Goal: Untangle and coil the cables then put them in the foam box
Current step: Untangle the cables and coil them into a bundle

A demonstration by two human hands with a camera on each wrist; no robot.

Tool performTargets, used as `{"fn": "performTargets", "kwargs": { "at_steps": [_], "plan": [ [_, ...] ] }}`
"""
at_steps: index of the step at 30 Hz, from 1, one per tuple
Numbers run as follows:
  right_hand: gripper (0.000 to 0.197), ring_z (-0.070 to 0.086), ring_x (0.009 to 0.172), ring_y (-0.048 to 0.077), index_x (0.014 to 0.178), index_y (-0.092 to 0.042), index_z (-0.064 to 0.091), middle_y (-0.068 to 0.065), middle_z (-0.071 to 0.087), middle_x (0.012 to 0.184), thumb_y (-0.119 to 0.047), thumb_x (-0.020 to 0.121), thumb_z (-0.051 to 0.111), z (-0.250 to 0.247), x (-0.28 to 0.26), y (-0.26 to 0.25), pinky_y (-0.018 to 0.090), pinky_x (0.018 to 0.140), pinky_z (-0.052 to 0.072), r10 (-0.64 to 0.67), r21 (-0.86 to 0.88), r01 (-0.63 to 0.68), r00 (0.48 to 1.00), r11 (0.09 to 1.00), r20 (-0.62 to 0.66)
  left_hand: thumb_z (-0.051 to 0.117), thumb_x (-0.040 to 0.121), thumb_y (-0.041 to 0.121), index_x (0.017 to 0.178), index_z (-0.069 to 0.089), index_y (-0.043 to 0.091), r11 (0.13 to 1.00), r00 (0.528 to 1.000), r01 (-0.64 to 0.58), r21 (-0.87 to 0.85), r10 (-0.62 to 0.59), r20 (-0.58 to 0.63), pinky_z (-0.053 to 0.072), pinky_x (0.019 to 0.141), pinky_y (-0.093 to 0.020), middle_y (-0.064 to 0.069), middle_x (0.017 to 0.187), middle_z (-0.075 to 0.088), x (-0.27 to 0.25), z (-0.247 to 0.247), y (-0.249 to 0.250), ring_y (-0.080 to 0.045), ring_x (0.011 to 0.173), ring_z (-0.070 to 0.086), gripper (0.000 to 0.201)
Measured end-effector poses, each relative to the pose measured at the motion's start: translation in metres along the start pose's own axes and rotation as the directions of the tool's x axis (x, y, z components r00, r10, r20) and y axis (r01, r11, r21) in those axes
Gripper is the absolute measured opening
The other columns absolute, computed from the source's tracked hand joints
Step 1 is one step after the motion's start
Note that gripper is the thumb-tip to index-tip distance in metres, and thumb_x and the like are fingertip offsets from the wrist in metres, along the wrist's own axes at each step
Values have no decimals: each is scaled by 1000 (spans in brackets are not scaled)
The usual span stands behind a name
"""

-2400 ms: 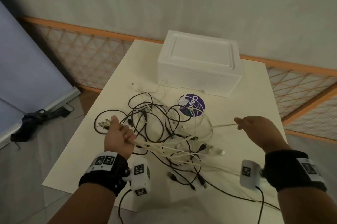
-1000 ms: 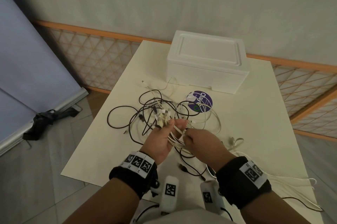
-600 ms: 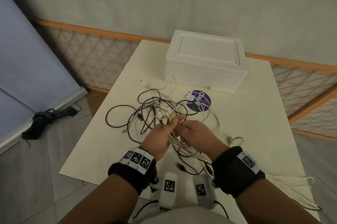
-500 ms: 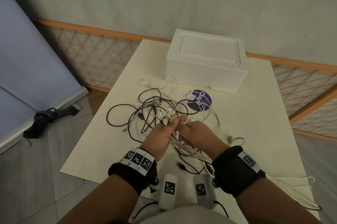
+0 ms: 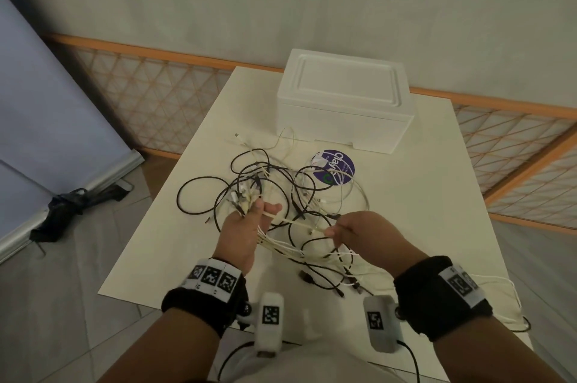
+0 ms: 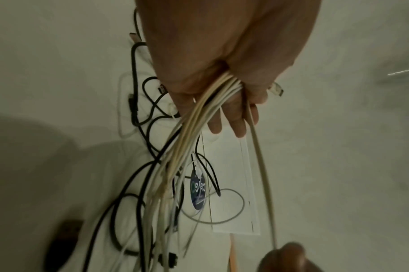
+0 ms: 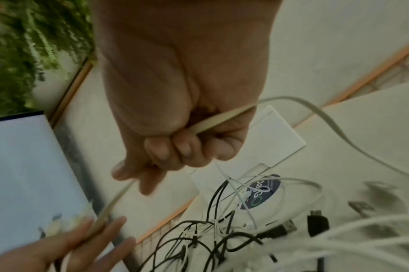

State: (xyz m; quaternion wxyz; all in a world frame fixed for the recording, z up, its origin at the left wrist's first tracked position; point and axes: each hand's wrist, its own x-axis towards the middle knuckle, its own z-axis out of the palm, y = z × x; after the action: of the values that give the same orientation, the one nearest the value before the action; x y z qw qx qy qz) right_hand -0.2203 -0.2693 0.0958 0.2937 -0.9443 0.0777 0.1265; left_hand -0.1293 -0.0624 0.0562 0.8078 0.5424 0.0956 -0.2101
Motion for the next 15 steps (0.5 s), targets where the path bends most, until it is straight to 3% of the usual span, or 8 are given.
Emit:
{"fn": "performTargets", "kwargs": {
  "at_steps": [2, 4, 7, 9, 12, 15],
  "plan": [
    [28, 55, 59, 4, 70, -31, 61, -8, 58, 58, -43, 93, 52, 0, -4, 5, 22, 63, 43, 12, 41, -12, 1000, 999, -6, 45, 100, 23, 82, 64, 6, 991, 996, 76, -114, -79, -28, 49, 97, -40, -6, 83, 74, 4, -4, -1, -27, 107, 64, 31],
    [20, 55, 61, 1, 76, -32, 62, -10, 61, 62, -34, 93, 53, 2, -8, 8, 18, 62, 41, 7, 43, -7, 1000, 999, -4, 43, 101, 28, 84, 62, 6, 964, 990, 123, -236, -134, -33, 54, 87, -38, -5, 88, 75, 7, -9, 3, -25, 100, 67, 33],
    [14, 47, 64, 1, 87, -33, 59, -14, 55, 66, -26, 94, 49, 12, -11, 8, 21, 66, 35, 25, -146, -31, 999, 989, -46, 40, 102, 31, 78, 56, 11, 916, 984, 156, -371, -176, -21, 60, 74, -36, -1, 69, 70, 1, -8, 6, -17, 70, 71, 35],
    [15, 43, 70, 5, 96, -35, 57, -15, 48, 70, -24, 94, 46, 20, -15, 6, 24, 69, 31, -9, -290, -17, 996, 957, -88, 40, 102, 31, 72, 52, 13, 897, 982, 169, -408, -190, -12, 60, 66, -35, 2, 55, 56, -3, -7, 3, -14, 54, 61, 37],
    [14, 43, 67, 5, 95, -30, 58, -16, 45, 63, -33, 98, 44, 19, -20, 7, 25, 71, 35, 14, -209, -29, 997, 977, -73, 39, 103, 28, 70, 49, 13, 901, 980, 160, -403, -193, -43, 58, 63, -33, 4, 48, 42, -3, -7, 0, -11, 43, 46, 37],
    [18, 47, 70, 4, 84, -28, 57, -17, 48, 67, -35, 97, 46, 10, -29, 20, 25, 71, 36, 46, -123, -49, 999, 991, -25, 39, 103, 28, 70, 47, 14, 893, 974, 141, -426, -202, -100, 52, 69, -34, 5, 45, 37, -2, -15, 1, -10, 38, 42, 37]
  ]
}}
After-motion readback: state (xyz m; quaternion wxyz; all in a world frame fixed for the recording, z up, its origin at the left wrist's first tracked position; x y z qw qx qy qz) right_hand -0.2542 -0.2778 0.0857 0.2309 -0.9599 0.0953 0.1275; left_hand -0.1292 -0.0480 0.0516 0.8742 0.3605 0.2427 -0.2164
